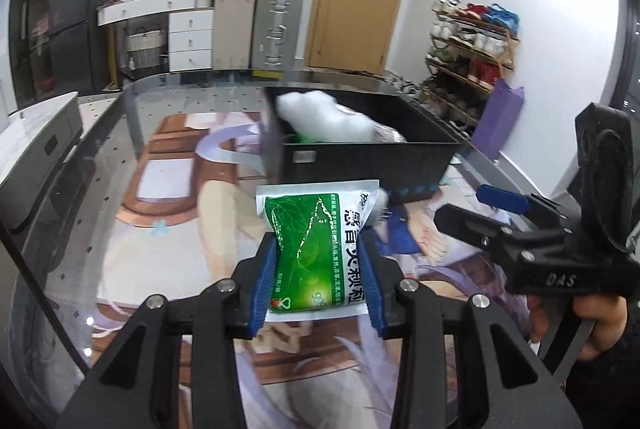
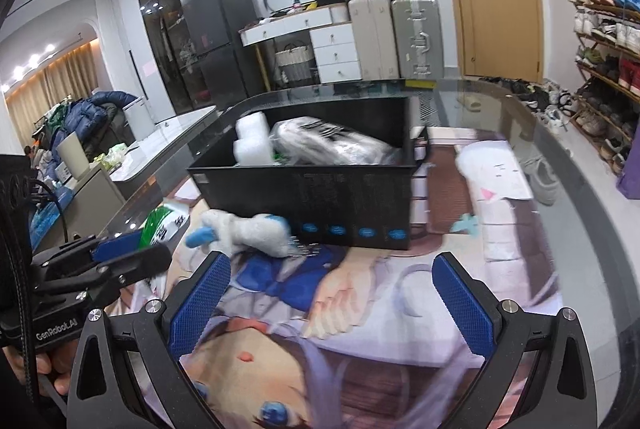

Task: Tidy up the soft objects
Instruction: 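Lift the green sachet with the left tool while the right tool grasps the white plush toy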

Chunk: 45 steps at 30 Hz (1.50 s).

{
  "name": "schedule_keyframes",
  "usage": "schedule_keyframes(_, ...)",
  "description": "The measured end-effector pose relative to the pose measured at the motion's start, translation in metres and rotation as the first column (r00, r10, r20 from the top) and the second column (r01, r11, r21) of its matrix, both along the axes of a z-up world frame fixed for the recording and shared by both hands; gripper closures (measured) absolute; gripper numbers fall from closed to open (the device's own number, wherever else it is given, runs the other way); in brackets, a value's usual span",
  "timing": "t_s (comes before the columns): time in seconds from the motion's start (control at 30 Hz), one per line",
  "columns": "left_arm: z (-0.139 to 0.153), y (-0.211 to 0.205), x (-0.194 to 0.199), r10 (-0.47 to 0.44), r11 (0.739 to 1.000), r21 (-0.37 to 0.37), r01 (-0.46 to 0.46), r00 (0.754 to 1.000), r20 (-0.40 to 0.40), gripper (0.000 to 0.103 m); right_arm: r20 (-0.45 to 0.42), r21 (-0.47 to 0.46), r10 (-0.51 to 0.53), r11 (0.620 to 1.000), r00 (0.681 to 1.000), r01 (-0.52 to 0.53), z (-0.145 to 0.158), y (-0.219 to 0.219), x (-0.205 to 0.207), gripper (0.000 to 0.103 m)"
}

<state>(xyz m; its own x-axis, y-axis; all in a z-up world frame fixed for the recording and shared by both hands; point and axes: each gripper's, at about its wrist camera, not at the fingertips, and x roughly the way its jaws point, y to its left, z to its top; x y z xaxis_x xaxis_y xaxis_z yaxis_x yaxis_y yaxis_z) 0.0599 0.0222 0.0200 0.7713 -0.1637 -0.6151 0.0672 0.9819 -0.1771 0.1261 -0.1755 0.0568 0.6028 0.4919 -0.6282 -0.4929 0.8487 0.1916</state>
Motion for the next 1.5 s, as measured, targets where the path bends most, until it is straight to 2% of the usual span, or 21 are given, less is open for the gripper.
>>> schedule_keyframes(0.37, 0.000, 0.031, 0.005, 0.083, 0.995, -0.059, -0.082, 0.996, 0.015, 0.065, -0.157, -0.052, 0.032, 0.998, 0.987, -0.041, -0.016, 0.050, 0.025, 0.001)
schedule_keyframes(0.73, -0.005, 0.050, 0.006, 0.121, 0.989, -0.085, -0.120, 0.993, 0.007, 0.065, -0.185, -0.076, 0.017, 0.997, 0.983, -0.031, -0.029, 0.081, 0.041, 0.001)
schedule_keyframes(0.77, -0.005, 0.049, 0.005, 0.122, 0.989, -0.086, -0.121, 0.992, 0.008, 0.065, -0.185, -0.079, 0.013, 0.996, 0.983, -0.028, -0.029, 0.082, 0.042, 0.003)
schedule_keyframes(0.8, -0.005, 0.050, 0.005, 0.123, 0.989, -0.088, -0.121, 0.992, 0.008, 0.065, -0.177, -0.083, 0.006, 0.996, 0.984, -0.021, -0.029, 0.083, 0.043, 0.010)
schedule_keyframes(0.9, -0.008, 0.054, 0.006, 0.127, 0.988, -0.094, -0.126, 0.992, 0.003, 0.065, -0.174, -0.094, 0.000, 0.995, 0.985, -0.017, -0.028, 0.086, 0.047, 0.022)
schedule_keyframes(0.93, -0.009, 0.054, 0.006, 0.128, 0.987, -0.095, -0.127, 0.992, 0.000, 0.065, -0.174, -0.092, 0.001, 0.996, 0.985, -0.017, -0.027, 0.086, 0.047, 0.023)
schedule_keyframes(1.0, -0.010, 0.055, 0.005, 0.126, 0.987, -0.096, -0.126, 0.992, -0.001, 0.065, -0.178, -0.080, 0.026, 0.996, 0.984, -0.040, -0.026, 0.086, 0.046, 0.036)
schedule_keyframes(1.1, -0.011, 0.055, 0.006, 0.125, 0.988, -0.096, -0.125, 0.992, -0.002, 0.065, -0.164, -0.080, 0.041, 0.995, 0.986, -0.055, -0.025, 0.085, 0.041, 0.047)
schedule_keyframes(1.2, -0.010, 0.052, 0.005, 0.122, 0.988, -0.093, -0.121, 0.993, 0.001, 0.065, -0.156, -0.065, 0.045, 0.996, 0.987, -0.056, -0.025, 0.080, 0.037, 0.051)
schedule_keyframes(1.5, -0.004, 0.044, 0.004, 0.113, 0.990, -0.084, -0.111, 0.994, 0.011, 0.065, -0.110, -0.024, 0.014, 1.000, 0.994, -0.016, -0.015, 0.048, 0.026, 0.052)
